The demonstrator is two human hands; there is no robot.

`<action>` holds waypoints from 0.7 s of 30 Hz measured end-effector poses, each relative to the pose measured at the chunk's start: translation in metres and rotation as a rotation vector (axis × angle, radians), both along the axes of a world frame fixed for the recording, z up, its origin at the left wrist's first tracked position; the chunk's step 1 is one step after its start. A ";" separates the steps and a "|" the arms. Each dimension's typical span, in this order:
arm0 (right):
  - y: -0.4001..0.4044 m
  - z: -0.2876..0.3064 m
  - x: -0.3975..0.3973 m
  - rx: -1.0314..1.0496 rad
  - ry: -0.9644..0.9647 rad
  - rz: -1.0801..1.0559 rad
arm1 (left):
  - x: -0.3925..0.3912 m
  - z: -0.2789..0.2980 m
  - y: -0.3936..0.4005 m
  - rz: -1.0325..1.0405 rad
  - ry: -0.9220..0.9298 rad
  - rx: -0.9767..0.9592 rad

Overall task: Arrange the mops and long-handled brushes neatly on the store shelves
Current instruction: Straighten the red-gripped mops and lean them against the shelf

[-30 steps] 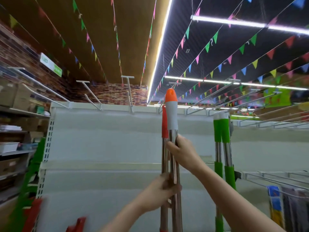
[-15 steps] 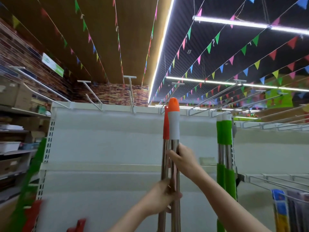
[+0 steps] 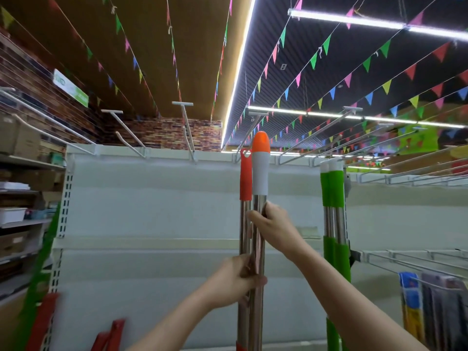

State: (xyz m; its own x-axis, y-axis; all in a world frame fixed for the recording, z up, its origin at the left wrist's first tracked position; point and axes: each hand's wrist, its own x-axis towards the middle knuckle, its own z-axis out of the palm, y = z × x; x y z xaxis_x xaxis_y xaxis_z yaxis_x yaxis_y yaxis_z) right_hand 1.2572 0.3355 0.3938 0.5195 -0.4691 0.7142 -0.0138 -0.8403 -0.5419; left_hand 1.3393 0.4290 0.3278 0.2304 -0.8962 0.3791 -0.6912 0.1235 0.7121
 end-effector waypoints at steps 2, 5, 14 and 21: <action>0.003 0.001 0.000 0.000 -0.007 0.031 | 0.001 0.000 0.002 0.014 0.005 0.004; 0.009 0.002 -0.002 -0.012 -0.015 0.052 | 0.002 -0.002 0.003 0.020 0.030 -0.001; 0.009 0.008 0.005 0.018 0.042 0.104 | 0.005 0.001 0.001 0.046 0.066 -0.005; 0.009 -0.009 0.007 0.001 0.034 0.014 | 0.003 -0.013 -0.004 0.060 0.082 0.056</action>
